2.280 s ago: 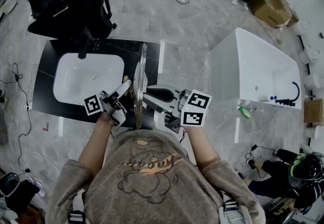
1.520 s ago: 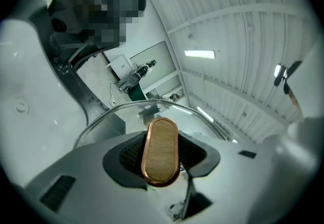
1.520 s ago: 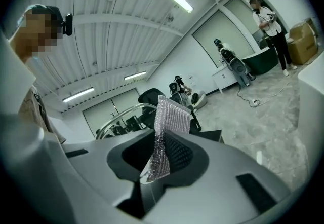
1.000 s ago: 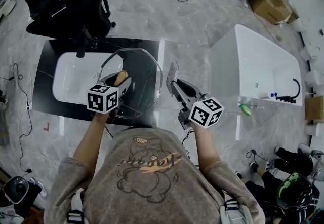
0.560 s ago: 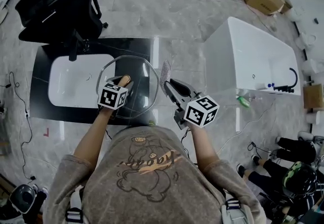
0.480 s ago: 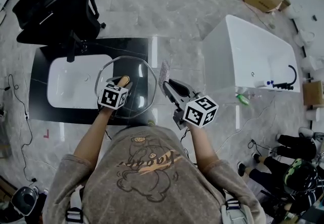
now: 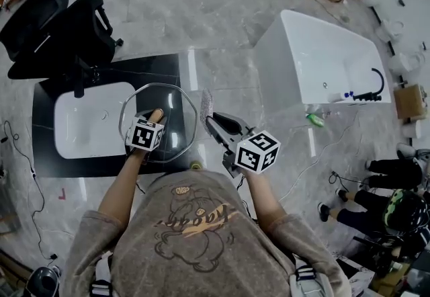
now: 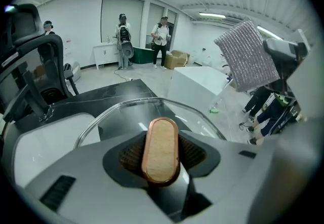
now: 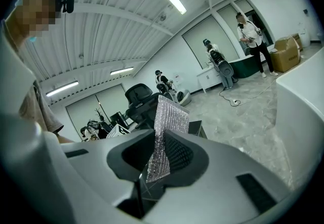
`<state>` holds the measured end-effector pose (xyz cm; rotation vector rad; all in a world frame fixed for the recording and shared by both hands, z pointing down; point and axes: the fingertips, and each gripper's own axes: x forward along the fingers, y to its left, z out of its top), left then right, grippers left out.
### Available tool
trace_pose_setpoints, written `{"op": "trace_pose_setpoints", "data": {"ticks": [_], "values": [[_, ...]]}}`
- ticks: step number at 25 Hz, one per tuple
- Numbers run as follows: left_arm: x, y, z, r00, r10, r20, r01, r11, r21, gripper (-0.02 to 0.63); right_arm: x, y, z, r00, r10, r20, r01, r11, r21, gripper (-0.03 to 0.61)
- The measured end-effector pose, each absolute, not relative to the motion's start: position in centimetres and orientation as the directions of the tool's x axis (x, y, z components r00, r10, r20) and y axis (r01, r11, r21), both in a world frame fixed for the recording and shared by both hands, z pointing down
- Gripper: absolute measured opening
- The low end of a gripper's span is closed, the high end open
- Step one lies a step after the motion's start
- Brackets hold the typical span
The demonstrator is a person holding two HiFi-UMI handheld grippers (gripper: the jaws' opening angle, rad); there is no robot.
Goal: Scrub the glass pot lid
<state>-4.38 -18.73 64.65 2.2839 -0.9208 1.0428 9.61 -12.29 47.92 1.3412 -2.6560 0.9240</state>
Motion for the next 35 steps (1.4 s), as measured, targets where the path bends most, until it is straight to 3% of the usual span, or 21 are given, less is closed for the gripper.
{"op": "trace_pose_setpoints", "data": {"ticks": [18, 20, 25, 26, 29, 35], "values": [[-3.3, -18.0, 65.3, 0.495, -0.412, 0.765, -0.714, -0.695, 0.088, 0.195, 9.0, -11.8, 48.4, -0.636, -0.71, 0.301, -0.741, 0.455, -0.494, 0.077], [-3.3, -18.0, 65.1, 0.496, -0.43, 0.754, -0.707, -0.705, 0.063, 0.23, 8.6, -11.8, 48.5, -0.644, -0.702, 0.302, -0.736, 0.463, -0.493, 0.077], [-4.5, -18.7, 61.2, 0.523, -0.509, 0.684, -0.752, -0.654, 0.088, 0.229, 7.5, -12.3, 48.9, -0.667, -0.676, 0.311, -0.723, 0.49, -0.486, 0.077], [-4.7, -18.9, 60.1, 0.536, -0.523, 0.662, -0.759, -0.642, 0.108, 0.209, 7.2, -12.5, 48.9, -0.673, -0.671, 0.312, -0.72, 0.496, -0.485, 0.077], [-5.2, -19.0, 56.5, 0.588, -0.561, 0.583, -0.763, -0.623, 0.17, 0.031, 6.2, -13.1, 49.1, -0.683, -0.66, 0.311, -0.714, 0.515, -0.474, 0.077], [-7.7, -17.9, 50.3, 0.612, -0.682, 0.401, -0.786, -0.581, 0.212, 0.018, 3.4, -14.3, 48.3, -0.712, -0.641, 0.286, -0.694, 0.582, -0.424, 0.077]]}}
